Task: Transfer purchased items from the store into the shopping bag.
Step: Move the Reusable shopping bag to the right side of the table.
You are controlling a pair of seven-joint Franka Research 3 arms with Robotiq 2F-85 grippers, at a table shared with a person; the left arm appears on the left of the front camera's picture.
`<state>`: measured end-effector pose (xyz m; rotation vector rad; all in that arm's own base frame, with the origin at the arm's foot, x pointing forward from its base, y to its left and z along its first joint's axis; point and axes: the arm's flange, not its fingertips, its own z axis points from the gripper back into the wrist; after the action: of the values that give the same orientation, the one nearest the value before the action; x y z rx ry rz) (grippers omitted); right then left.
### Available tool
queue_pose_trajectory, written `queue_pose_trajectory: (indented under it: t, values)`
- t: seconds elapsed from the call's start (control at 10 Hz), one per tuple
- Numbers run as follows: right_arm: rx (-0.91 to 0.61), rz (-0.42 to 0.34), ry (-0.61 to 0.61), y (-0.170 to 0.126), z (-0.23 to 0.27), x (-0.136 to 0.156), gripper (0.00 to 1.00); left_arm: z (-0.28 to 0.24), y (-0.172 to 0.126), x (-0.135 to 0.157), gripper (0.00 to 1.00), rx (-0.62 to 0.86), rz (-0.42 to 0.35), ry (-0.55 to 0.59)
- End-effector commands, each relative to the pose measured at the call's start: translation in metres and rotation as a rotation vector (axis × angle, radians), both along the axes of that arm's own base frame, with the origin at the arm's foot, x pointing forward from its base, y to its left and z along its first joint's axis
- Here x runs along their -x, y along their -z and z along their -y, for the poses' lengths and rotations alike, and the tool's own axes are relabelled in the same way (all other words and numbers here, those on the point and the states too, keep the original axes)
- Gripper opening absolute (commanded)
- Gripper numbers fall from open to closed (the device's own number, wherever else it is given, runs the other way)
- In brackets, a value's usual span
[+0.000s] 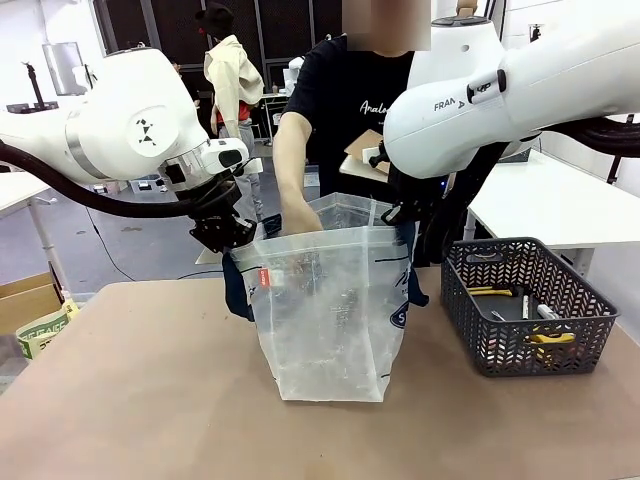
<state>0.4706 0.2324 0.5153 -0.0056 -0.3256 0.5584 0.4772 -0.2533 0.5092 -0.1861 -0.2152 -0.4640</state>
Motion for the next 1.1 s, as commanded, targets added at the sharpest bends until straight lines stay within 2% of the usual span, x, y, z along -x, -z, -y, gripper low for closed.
queue_pose_trajectory:
  t: [0.0, 1.0]
  values:
    - [0.001, -0.002, 0.002, 0.0007, 0.0013, -0.0007, 0.00, -0.0009, 0.0000, 0.0002, 0.00, -0.001, 0.000, -0.001]
    - [0.001, -0.002, 0.002, 0.0007, 0.0013, -0.0007, 0.00, -0.0009, 0.0000, 0.0002, 0.00, -0.001, 0.000, -0.001]
